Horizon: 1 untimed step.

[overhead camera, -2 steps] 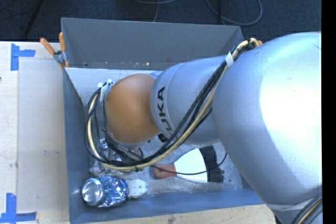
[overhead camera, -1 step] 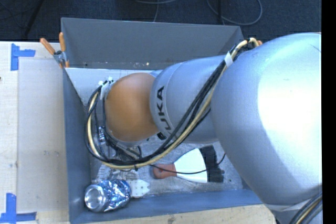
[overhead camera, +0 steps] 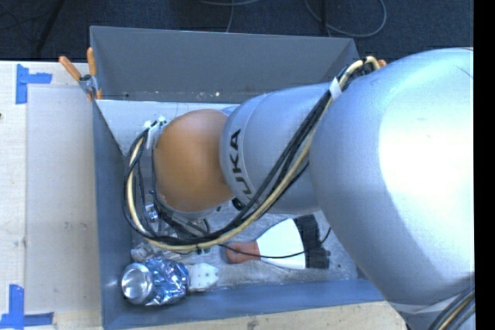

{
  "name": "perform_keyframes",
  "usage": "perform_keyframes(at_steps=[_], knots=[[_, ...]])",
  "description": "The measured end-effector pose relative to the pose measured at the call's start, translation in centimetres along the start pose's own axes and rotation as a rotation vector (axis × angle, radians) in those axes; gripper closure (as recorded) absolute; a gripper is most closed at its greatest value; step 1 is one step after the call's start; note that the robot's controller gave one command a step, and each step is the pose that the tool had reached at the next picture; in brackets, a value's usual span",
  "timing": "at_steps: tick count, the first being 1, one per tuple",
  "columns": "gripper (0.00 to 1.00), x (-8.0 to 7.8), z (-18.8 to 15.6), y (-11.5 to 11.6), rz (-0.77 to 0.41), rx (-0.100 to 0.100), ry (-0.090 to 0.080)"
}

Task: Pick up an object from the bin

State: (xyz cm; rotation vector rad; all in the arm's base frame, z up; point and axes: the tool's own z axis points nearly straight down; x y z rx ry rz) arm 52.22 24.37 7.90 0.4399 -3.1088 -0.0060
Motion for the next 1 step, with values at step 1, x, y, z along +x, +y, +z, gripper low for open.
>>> perform_keyframes(at_steps=[1], knots=[[1.00, -0.01, 0.00, 0.00, 0.001, 0.000, 0.000]])
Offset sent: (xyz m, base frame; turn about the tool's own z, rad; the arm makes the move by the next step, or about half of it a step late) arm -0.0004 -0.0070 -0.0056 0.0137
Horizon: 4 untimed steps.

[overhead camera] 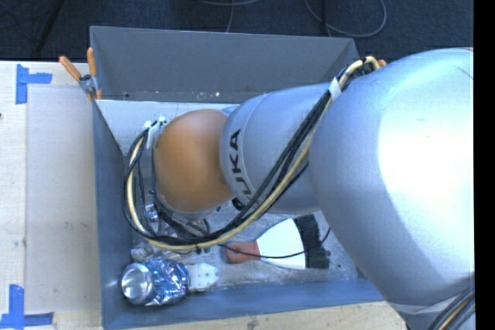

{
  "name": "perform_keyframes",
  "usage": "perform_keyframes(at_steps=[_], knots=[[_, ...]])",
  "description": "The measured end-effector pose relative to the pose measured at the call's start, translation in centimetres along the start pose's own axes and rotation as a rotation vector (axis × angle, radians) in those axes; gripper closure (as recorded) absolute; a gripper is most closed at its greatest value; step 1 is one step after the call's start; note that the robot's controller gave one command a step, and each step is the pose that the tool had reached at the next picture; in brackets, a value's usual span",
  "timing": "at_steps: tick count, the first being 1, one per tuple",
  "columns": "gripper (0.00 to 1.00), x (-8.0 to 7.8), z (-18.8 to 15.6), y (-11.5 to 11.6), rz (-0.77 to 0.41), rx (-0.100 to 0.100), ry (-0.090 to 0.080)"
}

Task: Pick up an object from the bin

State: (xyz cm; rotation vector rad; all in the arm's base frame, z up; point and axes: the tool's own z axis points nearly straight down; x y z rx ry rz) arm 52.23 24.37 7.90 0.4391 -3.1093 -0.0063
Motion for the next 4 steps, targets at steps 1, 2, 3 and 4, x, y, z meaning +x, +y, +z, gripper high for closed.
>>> perform_keyframes(at_steps=[1, 2, 3, 4], knots=[[0.00, -0.3, 0.0, -0.5, 0.017, 0.000, -0.020], [0.00, -0.3, 0.0, -0.5, 0.020, -0.001, -0.019], [1.00, 3.3, 0.0, -2.4, -0.617, -0.007, -0.010], [1.00, 3.3, 0.0, -2.4, -0.616, -0.008, -0.010]])
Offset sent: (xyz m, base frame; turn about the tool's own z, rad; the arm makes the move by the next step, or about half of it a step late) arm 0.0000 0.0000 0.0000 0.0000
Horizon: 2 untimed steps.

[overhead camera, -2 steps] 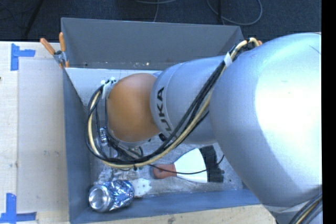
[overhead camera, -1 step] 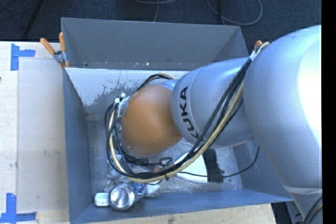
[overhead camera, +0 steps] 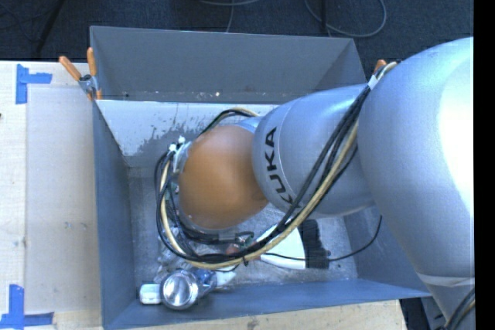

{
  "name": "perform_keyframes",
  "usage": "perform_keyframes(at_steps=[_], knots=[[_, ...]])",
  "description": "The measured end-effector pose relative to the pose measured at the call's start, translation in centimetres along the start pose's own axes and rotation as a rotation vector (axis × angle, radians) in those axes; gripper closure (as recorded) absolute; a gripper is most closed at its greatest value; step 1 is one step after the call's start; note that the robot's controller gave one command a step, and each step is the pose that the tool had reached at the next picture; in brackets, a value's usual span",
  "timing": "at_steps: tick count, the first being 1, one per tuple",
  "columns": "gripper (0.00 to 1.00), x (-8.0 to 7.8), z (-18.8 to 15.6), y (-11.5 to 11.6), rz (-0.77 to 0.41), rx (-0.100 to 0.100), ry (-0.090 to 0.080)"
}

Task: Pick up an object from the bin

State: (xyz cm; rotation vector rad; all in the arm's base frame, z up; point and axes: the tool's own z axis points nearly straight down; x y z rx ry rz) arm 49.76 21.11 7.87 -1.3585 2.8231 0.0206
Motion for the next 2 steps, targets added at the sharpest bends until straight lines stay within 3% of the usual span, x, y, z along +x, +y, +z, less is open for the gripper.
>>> perform_keyframes(at_steps=[1, 2], knots=[[1.00, 0.5, -1.0, 0.1, -0.141, 0.005, 0.009], [1.00, -0.7, -6.7, 1.1, -0.450, 0.001, 0.017]])
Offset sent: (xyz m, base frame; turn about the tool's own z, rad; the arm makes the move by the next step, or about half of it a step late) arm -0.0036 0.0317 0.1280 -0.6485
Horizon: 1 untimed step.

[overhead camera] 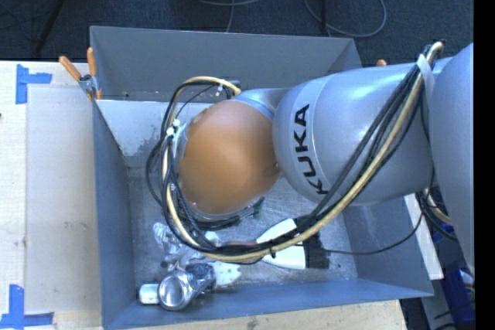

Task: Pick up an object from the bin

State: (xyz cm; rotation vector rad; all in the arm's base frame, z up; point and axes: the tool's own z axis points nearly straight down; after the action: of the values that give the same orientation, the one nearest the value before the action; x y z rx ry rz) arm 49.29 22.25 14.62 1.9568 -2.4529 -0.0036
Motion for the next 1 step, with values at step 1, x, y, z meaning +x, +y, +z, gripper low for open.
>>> perform_keyframes(at_steps=[1], knots=[[1.00, -0.30, -4.94, -0.12, -0.158, 0.002, -0.003]])
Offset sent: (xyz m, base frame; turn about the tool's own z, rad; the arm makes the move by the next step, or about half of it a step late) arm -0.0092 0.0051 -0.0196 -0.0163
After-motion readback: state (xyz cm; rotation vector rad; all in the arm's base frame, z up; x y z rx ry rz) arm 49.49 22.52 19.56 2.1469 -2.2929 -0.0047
